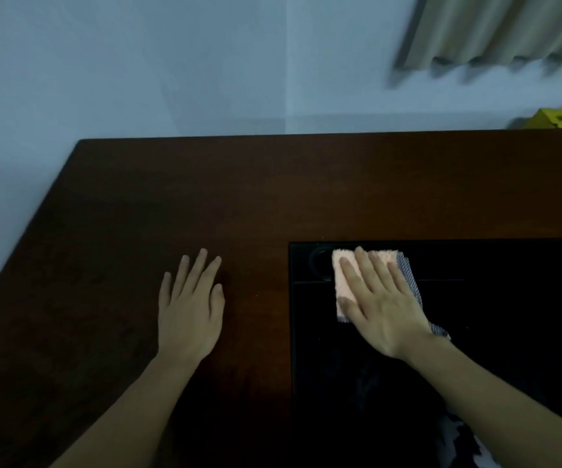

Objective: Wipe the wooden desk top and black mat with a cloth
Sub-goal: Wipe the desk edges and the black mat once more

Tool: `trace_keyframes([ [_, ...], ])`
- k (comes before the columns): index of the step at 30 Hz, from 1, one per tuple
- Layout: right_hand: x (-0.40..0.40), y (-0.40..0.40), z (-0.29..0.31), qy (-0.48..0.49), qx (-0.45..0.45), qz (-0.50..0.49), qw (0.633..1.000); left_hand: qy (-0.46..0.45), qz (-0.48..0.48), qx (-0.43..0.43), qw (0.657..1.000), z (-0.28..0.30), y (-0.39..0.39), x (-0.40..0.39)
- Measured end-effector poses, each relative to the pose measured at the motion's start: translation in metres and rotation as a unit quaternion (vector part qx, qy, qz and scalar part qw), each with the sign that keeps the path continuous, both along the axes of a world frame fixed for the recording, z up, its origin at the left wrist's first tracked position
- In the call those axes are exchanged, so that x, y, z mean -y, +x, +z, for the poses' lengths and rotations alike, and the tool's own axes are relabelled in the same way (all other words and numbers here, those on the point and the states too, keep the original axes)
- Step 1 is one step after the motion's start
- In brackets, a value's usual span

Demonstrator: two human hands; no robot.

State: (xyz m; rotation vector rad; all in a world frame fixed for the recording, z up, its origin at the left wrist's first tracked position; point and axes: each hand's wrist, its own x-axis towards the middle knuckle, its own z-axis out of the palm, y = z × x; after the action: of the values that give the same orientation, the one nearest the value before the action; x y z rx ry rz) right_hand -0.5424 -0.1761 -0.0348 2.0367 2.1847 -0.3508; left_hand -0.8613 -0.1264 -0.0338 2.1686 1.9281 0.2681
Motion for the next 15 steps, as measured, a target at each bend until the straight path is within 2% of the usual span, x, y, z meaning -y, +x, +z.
trace_keyframes([
  [3, -0.034, -0.010, -0.001, 0.006, -0.001, -0.026, 1.000, 0.005, -0.021, 0.047, 0.999, 0.003, 0.025, -0.005],
  [8, -0.041, -0.033, -0.001, -0.006, 0.003, 0.006, 1.000, 0.005, -0.041, 0.078, 0.996, 0.006, 0.062, -0.006],
  [12, -0.033, -0.012, 0.001, -0.017, -0.011, 0.038, 0.999, 0.007, -0.051, 0.091, 0.994, 0.007, 0.083, -0.007],
  [15, -0.037, 0.010, 0.000, -0.014, 0.001, 0.009, 1.000, 0.009, -0.052, 0.097, 0.994, 0.005, 0.092, -0.008],
])
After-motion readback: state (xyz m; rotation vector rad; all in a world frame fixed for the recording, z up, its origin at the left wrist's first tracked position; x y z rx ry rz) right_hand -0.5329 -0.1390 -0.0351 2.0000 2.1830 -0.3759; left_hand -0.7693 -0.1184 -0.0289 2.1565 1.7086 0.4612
